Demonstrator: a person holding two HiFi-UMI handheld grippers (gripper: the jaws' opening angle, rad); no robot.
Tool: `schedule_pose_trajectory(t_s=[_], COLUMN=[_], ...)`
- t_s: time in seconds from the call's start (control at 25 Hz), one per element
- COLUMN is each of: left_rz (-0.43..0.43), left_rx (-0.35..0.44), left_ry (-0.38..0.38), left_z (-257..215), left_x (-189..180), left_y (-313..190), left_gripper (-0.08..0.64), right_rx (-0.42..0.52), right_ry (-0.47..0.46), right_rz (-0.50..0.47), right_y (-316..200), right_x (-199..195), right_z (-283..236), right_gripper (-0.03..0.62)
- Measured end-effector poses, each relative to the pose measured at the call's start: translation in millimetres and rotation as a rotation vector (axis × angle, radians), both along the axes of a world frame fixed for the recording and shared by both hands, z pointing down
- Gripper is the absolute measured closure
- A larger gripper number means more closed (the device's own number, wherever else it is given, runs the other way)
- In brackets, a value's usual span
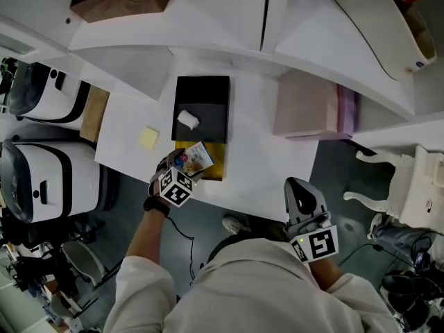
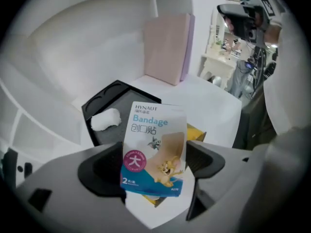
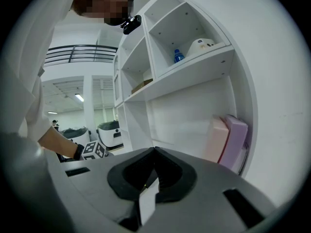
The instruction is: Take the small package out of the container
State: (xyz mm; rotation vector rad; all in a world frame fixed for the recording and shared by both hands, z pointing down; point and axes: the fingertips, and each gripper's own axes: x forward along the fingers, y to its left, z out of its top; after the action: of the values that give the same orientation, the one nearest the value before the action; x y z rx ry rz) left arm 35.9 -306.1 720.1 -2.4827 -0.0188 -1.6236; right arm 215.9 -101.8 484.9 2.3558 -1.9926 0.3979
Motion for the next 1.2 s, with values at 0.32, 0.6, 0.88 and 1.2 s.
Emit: schedule_pose_trajectory(t_s=[0.32,0.6,0.88,1.2], left_rz=[-0.307,-0.473,-0.601,-0.662], left_rx=[0.052,0.123,0.163,0.191], left_ry=[0.236,0.415,0.598,0.736], left_z=[-85.9,-155.8,-220.5,-271.4], left_x=[-5.8,-19.2,-35.2,-58.7], left_y=[-2.2,8.1,22.9,42.2], left_gripper=[0.152,0.152,0.152,0.152], right_rx=[0.065,0.108,0.151,0.176], right_ry=[0.056,0.100,0.146,0.180], right_rz=[-0.089,-0.141,-0.177,-0.204], right_y=[-11.9,-15.4,-16.7,-11.0], right_x=[-34.9,-62.6,-85.7,-105.5], right_z=[-34.6,-59.8,-83.5,-99.0], right_gripper=[0.568,0.568,0.568,0.568])
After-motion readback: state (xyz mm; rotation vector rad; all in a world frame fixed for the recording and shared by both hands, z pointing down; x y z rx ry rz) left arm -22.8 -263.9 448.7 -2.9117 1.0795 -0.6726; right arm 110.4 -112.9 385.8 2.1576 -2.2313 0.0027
